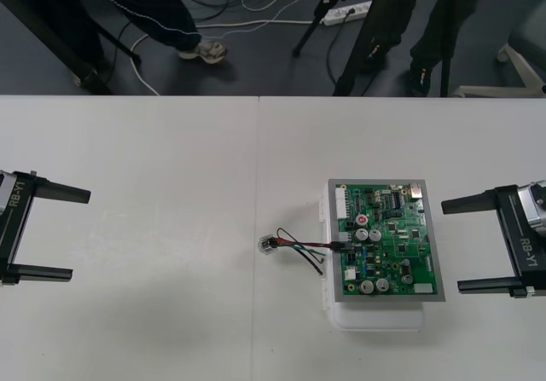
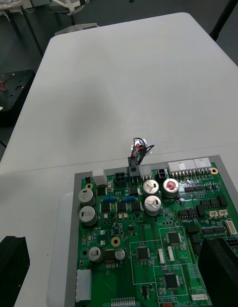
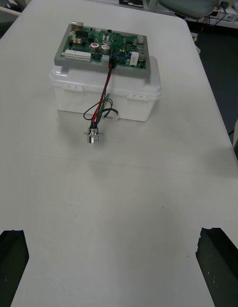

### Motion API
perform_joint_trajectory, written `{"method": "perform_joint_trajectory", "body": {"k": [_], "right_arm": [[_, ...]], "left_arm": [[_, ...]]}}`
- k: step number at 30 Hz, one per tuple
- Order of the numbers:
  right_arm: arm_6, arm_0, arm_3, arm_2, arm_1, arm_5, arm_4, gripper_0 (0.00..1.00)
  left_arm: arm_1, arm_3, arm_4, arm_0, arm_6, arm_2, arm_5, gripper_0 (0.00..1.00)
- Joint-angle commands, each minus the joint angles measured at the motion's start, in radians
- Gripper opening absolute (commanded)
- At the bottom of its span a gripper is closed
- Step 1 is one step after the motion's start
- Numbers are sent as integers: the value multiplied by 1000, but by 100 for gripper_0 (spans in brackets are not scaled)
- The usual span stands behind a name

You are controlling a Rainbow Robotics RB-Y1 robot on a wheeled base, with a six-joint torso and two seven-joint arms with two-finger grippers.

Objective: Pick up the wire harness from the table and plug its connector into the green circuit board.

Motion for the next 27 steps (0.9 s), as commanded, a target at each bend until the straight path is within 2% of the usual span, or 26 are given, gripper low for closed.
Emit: {"method": "perform_joint_trajectory", "body": {"k": [1, 27], "right_arm": [[41, -6, -10, 13, 4, -7, -17, 100], [41, -6, -10, 13, 4, -7, -17, 100]], "left_arm": [[-11, -16, -4, -28, -86, 22, -39, 100], [-11, -16, -4, -28, -86, 22, -39, 100]]}}
